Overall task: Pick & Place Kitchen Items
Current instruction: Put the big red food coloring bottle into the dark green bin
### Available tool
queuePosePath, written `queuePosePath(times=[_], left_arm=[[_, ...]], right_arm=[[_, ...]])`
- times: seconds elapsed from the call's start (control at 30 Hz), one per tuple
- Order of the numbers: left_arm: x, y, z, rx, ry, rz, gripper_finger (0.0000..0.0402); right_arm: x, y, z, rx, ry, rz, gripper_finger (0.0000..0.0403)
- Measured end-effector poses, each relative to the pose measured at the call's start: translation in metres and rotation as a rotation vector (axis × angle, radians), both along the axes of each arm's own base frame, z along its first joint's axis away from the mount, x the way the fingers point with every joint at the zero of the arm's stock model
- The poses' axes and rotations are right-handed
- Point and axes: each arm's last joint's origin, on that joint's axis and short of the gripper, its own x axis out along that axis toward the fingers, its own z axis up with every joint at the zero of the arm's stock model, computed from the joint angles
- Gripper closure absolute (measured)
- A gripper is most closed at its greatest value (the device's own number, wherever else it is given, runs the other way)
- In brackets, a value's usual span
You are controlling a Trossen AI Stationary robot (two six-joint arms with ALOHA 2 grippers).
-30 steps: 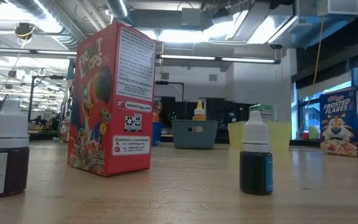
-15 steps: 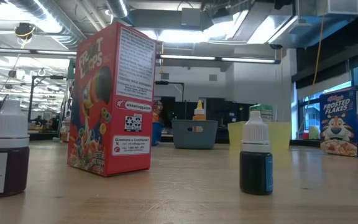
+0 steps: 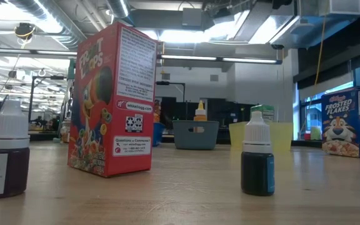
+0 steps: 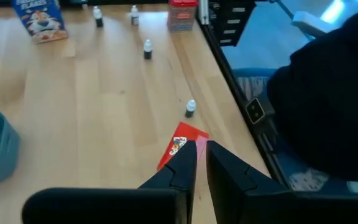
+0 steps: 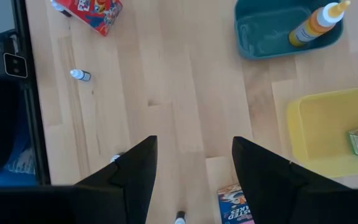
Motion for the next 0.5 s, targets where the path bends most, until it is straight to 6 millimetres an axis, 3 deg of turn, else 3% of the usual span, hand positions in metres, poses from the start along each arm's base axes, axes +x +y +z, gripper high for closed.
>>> queuePosePath(times=[0.23, 0.5], left_arm=[[-0.0006, 0.0012, -0.0013, 0.013, 0.013, 0.032, 0.0344], [-0.0005, 0.0012, -0.0012, 0.011, 0.012, 0.032, 0.025]], right_arm=[[0.0, 0.0, 0.0, -0.001, 0.0, -0.001, 0.0192], [0.0001, -0.0007, 0.0, -0.025, -0.003, -0.001, 0.0192]])
